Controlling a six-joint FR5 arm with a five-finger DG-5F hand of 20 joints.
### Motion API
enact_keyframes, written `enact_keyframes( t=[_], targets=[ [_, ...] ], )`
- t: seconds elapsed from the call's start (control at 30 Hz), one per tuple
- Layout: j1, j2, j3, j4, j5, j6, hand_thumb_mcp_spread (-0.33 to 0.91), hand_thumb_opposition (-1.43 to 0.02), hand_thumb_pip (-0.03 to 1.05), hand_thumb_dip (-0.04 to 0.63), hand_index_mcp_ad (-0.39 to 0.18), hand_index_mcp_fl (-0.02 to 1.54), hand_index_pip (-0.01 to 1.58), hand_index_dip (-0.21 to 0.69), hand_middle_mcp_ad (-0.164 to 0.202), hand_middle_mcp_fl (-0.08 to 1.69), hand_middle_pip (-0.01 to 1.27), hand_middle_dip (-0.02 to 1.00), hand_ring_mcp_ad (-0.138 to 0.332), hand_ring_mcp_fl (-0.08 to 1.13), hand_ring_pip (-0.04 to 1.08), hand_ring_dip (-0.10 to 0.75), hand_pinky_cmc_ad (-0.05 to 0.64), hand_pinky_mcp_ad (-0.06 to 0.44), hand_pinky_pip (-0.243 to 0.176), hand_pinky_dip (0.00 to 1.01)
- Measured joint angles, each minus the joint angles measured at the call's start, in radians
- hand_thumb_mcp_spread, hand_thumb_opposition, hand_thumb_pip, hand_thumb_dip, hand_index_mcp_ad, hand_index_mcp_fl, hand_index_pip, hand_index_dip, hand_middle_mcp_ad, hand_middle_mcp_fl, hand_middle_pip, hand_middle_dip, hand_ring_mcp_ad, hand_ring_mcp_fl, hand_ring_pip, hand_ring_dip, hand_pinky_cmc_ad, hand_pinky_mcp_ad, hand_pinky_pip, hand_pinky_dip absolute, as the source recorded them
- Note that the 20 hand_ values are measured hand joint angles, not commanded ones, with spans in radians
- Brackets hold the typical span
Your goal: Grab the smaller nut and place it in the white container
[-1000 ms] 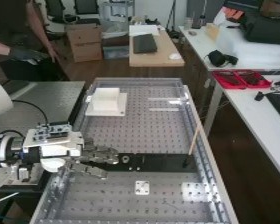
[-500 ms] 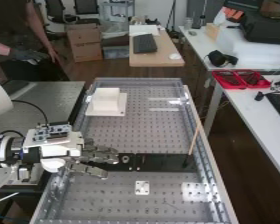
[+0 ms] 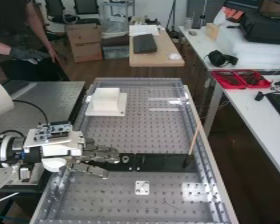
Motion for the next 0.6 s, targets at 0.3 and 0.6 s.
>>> enact_keyframes(
  t=[0.3,0.6],
  targets=[
    [0.002,0.002,0.008,-0.011,-0.002,-0.005,0.43,-0.93,0.68,0.223,-0.173,0.30,1.53,0.168,0.059,0.06,0.14,0.22,0.115,0.00,0.10,0.122,0.312,0.278,0.017,0.18],
    [0.006,0.006,0.016,-0.017,-0.005,-0.003,0.43,-0.97,0.68,0.223,-0.173,0.33,1.52,0.188,0.056,0.06,0.14,0.22,0.115,0.00,0.10,0.122,0.312,0.278,0.017,0.18]
  ],
)
